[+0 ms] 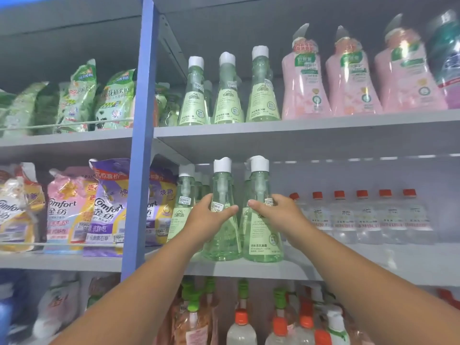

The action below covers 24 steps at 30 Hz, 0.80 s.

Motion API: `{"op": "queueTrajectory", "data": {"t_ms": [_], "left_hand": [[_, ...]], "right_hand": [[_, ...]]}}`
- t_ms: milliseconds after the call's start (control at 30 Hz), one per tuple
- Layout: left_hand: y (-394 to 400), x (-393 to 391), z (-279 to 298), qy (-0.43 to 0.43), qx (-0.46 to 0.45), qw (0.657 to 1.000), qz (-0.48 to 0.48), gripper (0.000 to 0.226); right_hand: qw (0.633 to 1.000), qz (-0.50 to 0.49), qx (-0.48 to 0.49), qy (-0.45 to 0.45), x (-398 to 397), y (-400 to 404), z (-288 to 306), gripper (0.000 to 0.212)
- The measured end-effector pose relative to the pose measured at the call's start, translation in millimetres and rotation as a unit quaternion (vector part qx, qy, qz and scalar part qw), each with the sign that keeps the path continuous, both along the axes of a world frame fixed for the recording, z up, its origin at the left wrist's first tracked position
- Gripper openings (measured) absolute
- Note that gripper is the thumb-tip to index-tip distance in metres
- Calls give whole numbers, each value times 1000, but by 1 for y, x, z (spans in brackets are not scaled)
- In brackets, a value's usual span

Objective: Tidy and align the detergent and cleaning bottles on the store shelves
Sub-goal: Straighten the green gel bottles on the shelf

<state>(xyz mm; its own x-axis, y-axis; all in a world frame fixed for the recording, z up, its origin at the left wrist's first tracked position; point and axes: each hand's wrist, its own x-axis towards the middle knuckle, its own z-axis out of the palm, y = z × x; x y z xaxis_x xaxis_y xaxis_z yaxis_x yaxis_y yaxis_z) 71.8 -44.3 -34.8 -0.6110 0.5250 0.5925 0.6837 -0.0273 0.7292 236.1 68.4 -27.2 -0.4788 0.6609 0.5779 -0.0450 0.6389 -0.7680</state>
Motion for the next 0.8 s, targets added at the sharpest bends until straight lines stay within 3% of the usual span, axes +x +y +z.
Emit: {"op": "queueTrajectory", "data": {"t_ms": [133, 333, 400, 633, 700, 800], "left_hand": [[3, -18, 17, 63, -98, 992, 52, 110], [-1, -21, 62, 93, -39, 995, 16, 34], [0, -23, 69, 96, -67, 993, 13, 26], [4, -39, 81, 130, -138, 980, 54, 37], [6, -43, 81, 129, -127, 982, 46, 37], [14, -43, 73, 118, -95, 987, 55, 88]], "right_hand": [[999, -3, 21, -39, -7, 11, 2, 26], [998, -18, 41, -53, -21, 16, 1, 26], [997, -32, 49, -56, -24, 17, 1, 27], [990, -53, 56, -116, -26, 26, 17, 42], [997, -16, 29, -74, -21, 26, 33, 43], [998, 34, -19, -58, -23, 29, 46, 40]]}}
